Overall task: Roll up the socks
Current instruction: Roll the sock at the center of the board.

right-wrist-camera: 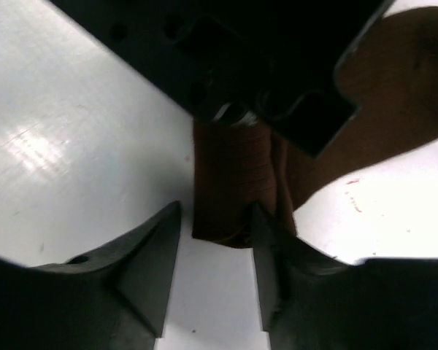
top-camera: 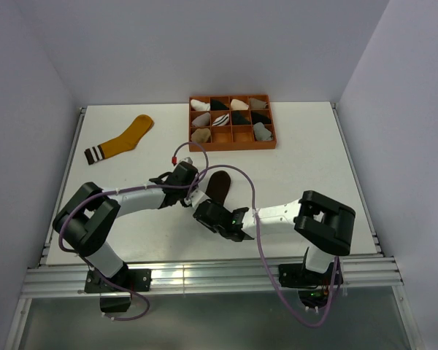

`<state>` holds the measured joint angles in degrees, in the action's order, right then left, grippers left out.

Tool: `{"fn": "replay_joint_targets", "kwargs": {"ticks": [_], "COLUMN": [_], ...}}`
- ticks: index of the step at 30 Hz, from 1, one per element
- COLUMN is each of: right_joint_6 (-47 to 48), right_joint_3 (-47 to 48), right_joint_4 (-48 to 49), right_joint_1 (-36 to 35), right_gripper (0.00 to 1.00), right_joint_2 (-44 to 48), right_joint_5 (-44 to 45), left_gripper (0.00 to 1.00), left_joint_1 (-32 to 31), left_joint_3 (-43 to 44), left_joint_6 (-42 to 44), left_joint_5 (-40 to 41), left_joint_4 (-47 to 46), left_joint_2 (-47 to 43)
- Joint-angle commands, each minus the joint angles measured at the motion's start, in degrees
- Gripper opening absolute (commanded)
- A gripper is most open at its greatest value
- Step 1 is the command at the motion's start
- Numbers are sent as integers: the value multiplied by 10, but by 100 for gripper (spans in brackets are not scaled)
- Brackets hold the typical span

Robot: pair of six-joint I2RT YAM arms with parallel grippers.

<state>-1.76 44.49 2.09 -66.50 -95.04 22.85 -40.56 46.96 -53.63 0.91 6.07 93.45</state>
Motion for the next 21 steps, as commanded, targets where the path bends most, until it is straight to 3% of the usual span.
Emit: {"fn": "replay_joint_targets", "kwargs": {"ticks": [1, 3, 6, 7, 9, 10, 13, 19, 21], "right_joint_6": [-1, -13, -25, -26, -38, -43, -70, -114, -121], "right_joint_3": [20, 25, 33, 35, 44, 51, 65, 110, 122], "right_joint_4": [-10, -16, -31, -43, -59, -73, -97, -145, -154], "right_joint_1": [-3, -3, -2, -2, -1, 4, 36, 110, 141], "right_gripper": [47, 38, 3, 0, 0, 0, 0, 0, 0], "right_joint_2": [-33, -43, -48, -46, -38, -33, -20, -23, -31], "right_joint_5": [56, 69, 62, 55, 16, -15, -145, -337, -397], "left_gripper": [0, 0, 0, 0, 6, 16, 32, 51, 52], "left_joint_1": [0, 0, 0, 1, 1, 2, 7, 28, 36], "left_joint_3": [2, 2, 2, 1, -3, -10, -22, -57, -71], "left_joint_6": [28, 33, 34, 33, 22, 17, -2, -45, -59], "left_joint_5": [0, -4, -3, 1, 17, 37, 61, 98, 105], "left_joint_4": [53, 50, 50, 51, 50, 44, 41, 45, 39], "left_joint_2": [2, 6, 5, 2, -10, -17, -50, -113, -135]}}
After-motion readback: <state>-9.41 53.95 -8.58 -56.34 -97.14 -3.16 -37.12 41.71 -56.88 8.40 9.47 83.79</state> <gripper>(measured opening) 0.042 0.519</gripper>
